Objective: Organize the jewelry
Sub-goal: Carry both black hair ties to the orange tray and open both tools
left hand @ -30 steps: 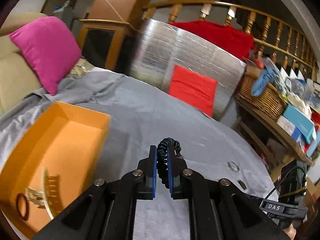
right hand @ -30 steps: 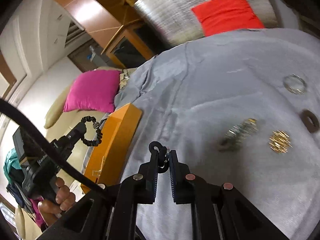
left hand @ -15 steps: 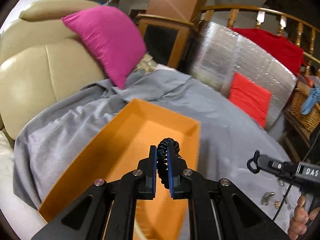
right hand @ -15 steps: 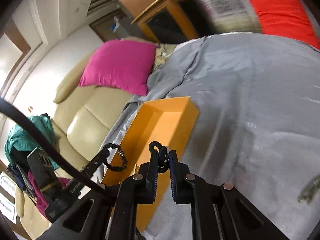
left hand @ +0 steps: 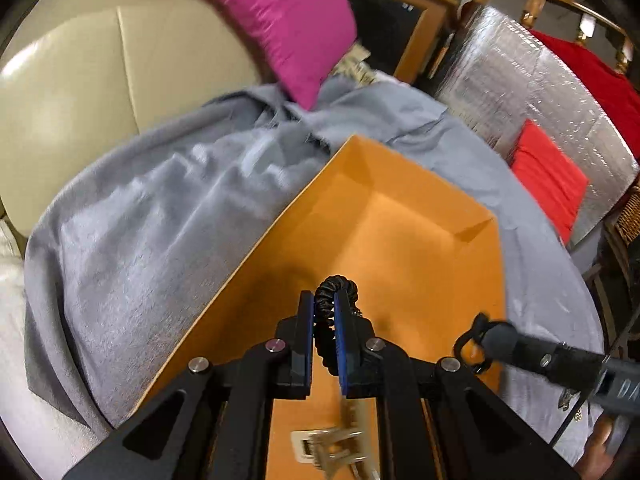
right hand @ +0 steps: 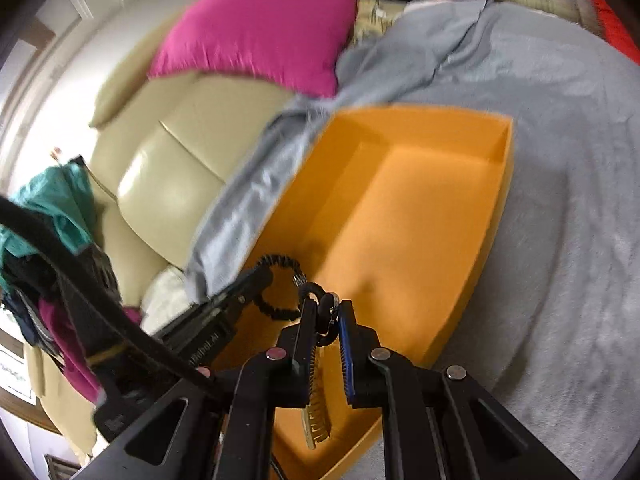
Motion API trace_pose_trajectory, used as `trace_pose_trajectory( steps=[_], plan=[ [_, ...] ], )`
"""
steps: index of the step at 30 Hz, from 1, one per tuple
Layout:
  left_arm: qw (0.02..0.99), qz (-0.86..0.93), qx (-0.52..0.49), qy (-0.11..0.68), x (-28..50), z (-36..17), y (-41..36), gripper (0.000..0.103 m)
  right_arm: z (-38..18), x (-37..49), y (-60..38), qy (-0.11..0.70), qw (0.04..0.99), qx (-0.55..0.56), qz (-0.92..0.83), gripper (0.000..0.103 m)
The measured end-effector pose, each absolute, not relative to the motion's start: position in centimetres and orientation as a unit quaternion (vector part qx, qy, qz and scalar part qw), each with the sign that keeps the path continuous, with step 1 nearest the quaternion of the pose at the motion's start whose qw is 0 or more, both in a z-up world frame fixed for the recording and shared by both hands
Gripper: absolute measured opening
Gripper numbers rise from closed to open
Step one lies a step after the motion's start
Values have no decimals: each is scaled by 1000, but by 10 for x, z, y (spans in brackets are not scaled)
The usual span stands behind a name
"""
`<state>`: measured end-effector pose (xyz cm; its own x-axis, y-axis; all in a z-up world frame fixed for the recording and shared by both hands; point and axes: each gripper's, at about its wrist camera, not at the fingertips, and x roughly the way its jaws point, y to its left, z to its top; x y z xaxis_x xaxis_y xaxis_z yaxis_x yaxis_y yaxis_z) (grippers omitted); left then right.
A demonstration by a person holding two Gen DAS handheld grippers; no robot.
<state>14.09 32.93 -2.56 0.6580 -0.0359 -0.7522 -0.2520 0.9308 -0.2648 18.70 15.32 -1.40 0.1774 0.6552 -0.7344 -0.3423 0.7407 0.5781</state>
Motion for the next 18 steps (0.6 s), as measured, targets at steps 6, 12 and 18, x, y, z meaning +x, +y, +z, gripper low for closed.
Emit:
trace_pose_trajectory(
  steps=[6,12,18],
  plan=[
    [881,66,-183,432,144,-36,336,10,-36,187,177,586,739,108,314,12],
    [866,78,-184,458,147,-47,338,10,-43,186,187,603,739,76,291,12],
    [851,90,-192,481,147,-55,343,10,-47,187,188,614,734,73,280,15]
  ],
)
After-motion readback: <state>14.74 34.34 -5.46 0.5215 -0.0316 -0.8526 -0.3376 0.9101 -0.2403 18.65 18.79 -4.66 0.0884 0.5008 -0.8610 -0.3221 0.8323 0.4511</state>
